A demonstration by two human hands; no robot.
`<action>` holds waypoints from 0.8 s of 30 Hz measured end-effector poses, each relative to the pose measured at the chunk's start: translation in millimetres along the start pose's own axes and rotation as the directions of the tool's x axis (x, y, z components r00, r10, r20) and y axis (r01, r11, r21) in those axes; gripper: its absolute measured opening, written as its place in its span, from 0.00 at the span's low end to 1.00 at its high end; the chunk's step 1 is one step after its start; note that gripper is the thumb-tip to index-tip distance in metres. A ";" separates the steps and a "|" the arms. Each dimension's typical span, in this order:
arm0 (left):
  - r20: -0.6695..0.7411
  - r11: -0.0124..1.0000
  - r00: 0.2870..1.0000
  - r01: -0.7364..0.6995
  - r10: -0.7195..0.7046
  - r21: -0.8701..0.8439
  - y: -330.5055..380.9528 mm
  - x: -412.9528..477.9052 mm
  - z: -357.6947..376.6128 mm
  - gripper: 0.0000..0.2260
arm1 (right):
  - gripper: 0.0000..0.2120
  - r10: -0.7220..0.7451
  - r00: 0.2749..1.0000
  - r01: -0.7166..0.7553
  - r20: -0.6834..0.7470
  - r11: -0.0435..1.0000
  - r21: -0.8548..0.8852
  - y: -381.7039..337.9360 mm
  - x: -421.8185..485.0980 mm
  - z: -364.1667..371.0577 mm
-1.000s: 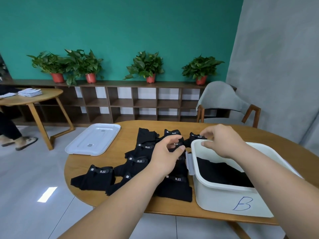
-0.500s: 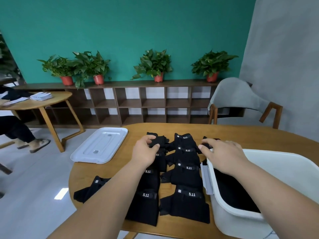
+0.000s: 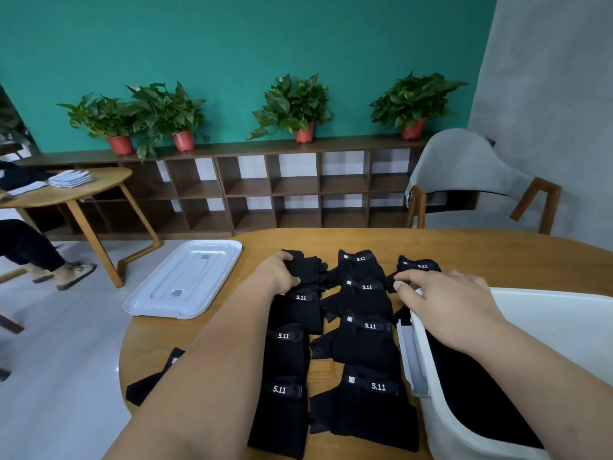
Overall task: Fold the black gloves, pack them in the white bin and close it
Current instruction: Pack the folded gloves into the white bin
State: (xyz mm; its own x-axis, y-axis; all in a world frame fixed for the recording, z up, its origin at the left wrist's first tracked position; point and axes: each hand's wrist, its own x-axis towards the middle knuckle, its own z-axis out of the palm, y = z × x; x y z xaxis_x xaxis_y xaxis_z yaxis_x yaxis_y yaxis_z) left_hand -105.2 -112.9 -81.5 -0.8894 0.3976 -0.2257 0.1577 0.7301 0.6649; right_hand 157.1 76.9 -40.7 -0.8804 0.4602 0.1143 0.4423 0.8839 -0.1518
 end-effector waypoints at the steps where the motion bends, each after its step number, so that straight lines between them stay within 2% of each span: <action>1: 0.008 1.000 1.000 0.003 -0.003 0.006 -0.7 3.1 1.0 0.28 | 0.22 0.004 1.000 -0.004 0.001 1.000 0.001 -0.3 0.0 -0.1; 6: -0.009 0.993 0.999 0.042 -0.043 -0.106 -7.2 13.2 1.5 0.20 | 0.22 0.020 1.000 -0.020 0.021 1.000 0.009 -2.1 0.2 0.4; 10: -0.052 0.963 0.997 0.038 -0.054 -0.268 -11.9 11.1 4.1 0.21 | 0.20 0.024 1.000 -0.024 0.016 1.000 0.001 -3.2 -1.8 1.9; 13: -0.156 0.929 0.988 -0.070 0.013 -0.364 -10.0 7.1 0.8 0.22 | 0.20 0.032 0.999 -0.033 0.022 0.999 0.014 -2.4 -2.1 1.6; 16: -0.278 0.902 0.956 -0.195 0.089 -0.385 -5.8 -1.4 -9.5 0.23 | 0.21 0.030 0.999 -0.030 0.028 0.999 0.012 -2.7 -1.9 1.5; 24: -0.382 0.813 0.878 -0.436 0.289 -0.387 16.1 -47.9 -34.2 0.22 | 0.22 0.036 0.998 -0.037 0.046 0.999 0.023 -3.5 -1.5 0.3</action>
State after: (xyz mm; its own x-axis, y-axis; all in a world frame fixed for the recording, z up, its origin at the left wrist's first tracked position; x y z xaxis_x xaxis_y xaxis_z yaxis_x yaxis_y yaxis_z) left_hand -74.8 -139.2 -35.6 -0.8989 0.3477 0.2665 0.3503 0.2050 0.9139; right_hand 156.8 73.1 -40.7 -0.8708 0.4876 0.0633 0.4708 0.8640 -0.1788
